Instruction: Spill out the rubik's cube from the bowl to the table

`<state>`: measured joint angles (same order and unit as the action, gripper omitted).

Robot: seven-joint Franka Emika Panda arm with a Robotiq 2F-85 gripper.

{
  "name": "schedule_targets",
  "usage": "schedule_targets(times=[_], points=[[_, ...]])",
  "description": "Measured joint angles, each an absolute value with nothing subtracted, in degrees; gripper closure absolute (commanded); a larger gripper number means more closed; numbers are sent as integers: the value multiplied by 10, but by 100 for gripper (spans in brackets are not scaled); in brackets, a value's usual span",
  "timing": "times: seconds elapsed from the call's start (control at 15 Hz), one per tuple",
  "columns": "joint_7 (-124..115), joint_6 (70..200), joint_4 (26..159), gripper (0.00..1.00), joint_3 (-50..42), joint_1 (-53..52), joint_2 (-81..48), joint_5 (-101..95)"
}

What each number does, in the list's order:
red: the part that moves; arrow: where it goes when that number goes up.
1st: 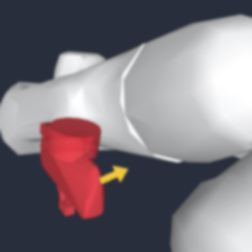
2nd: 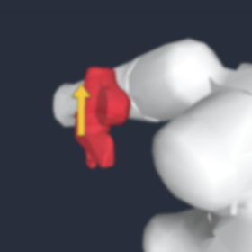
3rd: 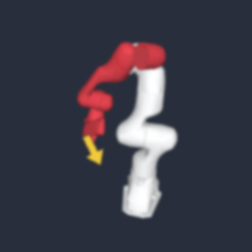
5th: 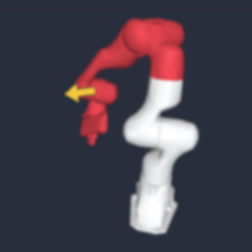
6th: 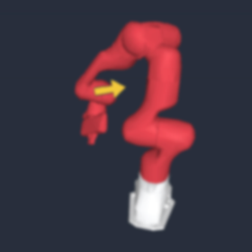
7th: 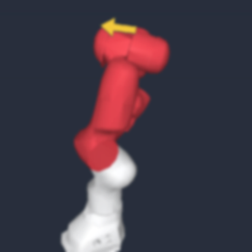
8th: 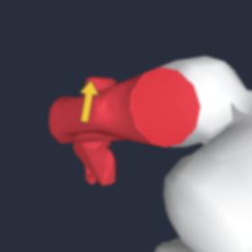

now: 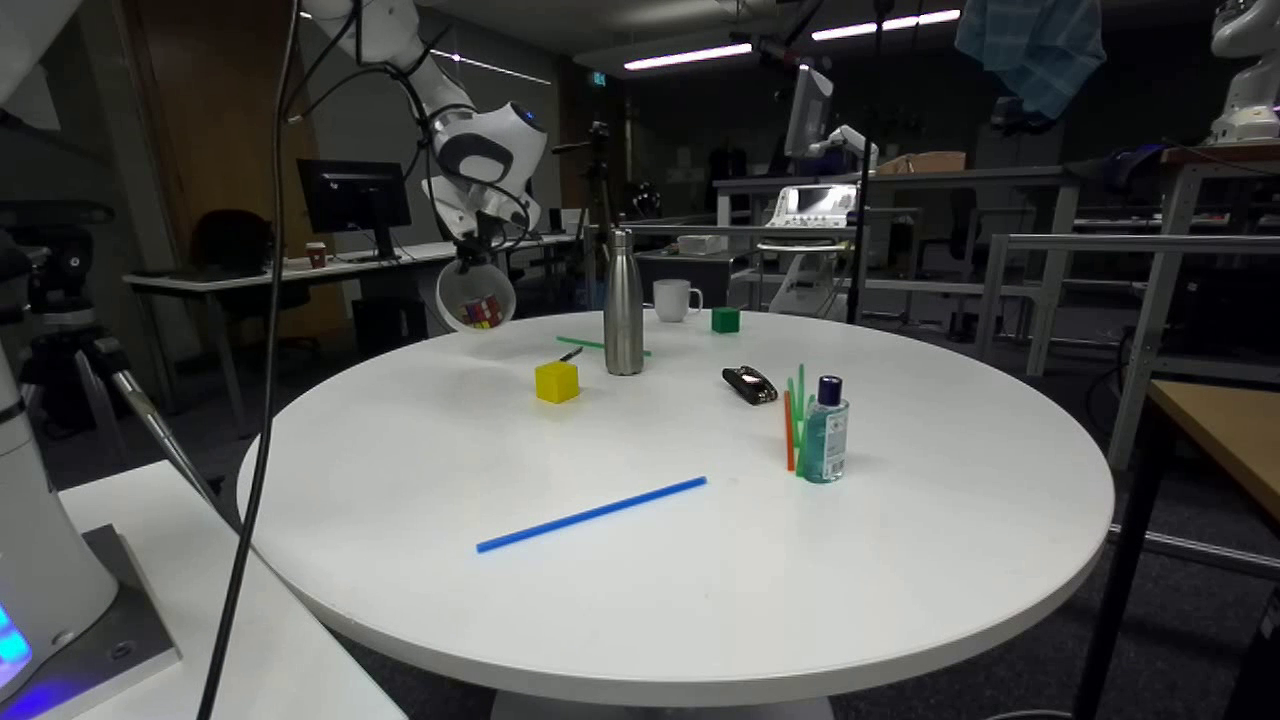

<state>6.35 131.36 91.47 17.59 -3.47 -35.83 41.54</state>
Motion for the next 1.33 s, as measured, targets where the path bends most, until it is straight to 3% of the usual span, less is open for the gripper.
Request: schedule_targets(times=[1.33], points=[[125,1256,898,97,160,-28,-386,520]])
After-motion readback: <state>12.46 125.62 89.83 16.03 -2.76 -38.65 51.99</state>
